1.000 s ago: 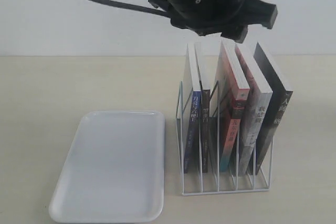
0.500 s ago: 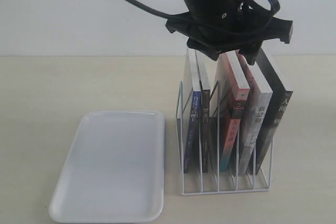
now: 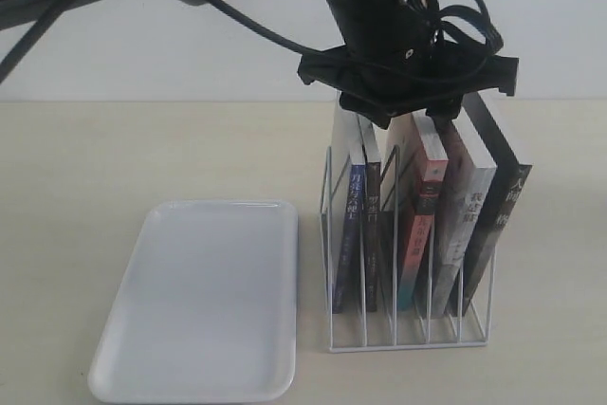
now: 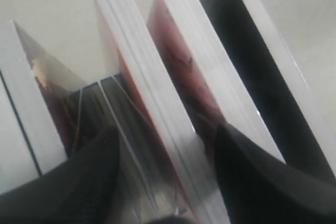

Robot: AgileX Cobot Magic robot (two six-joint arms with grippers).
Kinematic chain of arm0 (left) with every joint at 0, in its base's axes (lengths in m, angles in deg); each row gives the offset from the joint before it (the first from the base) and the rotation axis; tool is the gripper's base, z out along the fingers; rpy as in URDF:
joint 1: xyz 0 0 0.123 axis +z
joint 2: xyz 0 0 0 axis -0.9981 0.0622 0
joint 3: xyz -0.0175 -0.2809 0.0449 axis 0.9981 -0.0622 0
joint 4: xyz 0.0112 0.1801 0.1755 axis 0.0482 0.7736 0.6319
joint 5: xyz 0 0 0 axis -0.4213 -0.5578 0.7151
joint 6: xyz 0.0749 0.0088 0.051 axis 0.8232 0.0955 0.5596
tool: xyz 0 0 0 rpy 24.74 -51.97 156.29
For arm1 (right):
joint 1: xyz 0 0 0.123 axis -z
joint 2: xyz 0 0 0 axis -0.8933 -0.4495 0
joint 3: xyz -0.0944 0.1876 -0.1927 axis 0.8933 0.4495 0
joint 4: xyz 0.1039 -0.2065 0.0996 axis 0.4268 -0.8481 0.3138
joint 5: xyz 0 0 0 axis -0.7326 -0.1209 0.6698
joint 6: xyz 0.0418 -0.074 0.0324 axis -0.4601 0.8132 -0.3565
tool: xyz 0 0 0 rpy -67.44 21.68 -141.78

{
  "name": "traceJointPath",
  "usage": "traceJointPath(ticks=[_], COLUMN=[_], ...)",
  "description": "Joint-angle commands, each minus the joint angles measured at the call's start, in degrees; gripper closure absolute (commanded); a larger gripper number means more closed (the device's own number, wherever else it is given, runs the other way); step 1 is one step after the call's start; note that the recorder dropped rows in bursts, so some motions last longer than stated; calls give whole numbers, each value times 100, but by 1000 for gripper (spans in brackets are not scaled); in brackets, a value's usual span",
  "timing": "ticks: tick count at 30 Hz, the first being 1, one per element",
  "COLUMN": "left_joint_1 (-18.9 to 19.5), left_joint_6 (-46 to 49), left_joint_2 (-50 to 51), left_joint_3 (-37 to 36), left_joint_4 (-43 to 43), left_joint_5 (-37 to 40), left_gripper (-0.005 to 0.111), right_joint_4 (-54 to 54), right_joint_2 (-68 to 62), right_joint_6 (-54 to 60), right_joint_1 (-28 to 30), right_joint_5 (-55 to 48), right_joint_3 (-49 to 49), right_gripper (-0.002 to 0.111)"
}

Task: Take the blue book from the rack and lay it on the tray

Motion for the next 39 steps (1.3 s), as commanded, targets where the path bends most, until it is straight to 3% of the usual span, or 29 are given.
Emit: traceJointPath(ticks=[1, 6, 13, 30, 32, 36, 39], left_joint_1=[-15, -15, -15, -15, -15, -15, -15], left_joint_6=[-323, -482, -633, -627, -562, -455, -386], left_joint_2=[36, 36, 36, 205, 205, 205, 205], left_joint_3=[37, 37, 37, 37, 37, 37, 37], left_joint_4=[87, 87, 87, 123, 123, 257, 281], left_joint_5=[102, 145, 258, -5, -5, 8, 107], left_gripper=[55, 56, 74, 74, 79, 101, 103], right_joint_4=[-21, -21, -21, -21, -21, -21, -21], right_joint_2=[24, 24, 24, 24, 24, 24, 24], right_joint_6=[-4, -4, -4, -4, -4, -4, -4], right_joint_1=[15, 15, 15, 15, 15, 15, 15], right_joint_5=[47, 47, 47, 47, 47, 47, 47], right_joint_3=[-4, -4, -4, -4, -4, -4, -4], right_gripper=[108, 108, 108, 108, 108, 108, 108])
